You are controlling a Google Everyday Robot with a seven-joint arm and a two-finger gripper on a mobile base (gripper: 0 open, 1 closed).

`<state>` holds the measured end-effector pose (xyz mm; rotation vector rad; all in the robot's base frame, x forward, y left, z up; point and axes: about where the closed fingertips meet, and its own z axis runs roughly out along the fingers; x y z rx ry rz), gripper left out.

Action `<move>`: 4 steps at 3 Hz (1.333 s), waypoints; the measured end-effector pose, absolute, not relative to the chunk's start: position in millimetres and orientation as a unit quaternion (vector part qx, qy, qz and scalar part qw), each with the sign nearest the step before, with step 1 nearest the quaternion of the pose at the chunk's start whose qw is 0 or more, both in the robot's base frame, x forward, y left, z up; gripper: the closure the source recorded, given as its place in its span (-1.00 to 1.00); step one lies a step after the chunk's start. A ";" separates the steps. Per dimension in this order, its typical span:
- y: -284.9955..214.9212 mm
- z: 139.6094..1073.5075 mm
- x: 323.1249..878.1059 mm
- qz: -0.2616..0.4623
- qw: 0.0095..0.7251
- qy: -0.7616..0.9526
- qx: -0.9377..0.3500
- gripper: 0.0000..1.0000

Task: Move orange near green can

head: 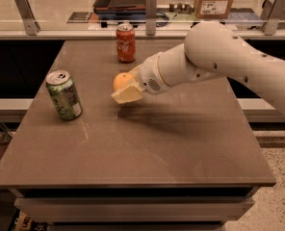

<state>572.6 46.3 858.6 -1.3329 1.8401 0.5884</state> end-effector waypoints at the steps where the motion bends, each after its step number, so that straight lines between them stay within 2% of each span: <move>1: 56.8 856.4 574.8 0.250 0.399 0.709 -0.526 1.00; 4: 88.7 849.9 578.7 0.277 0.392 0.703 -0.524 1.00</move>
Offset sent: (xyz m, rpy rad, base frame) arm 0.0140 0.0316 -0.0053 0.1291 -0.0210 0.0538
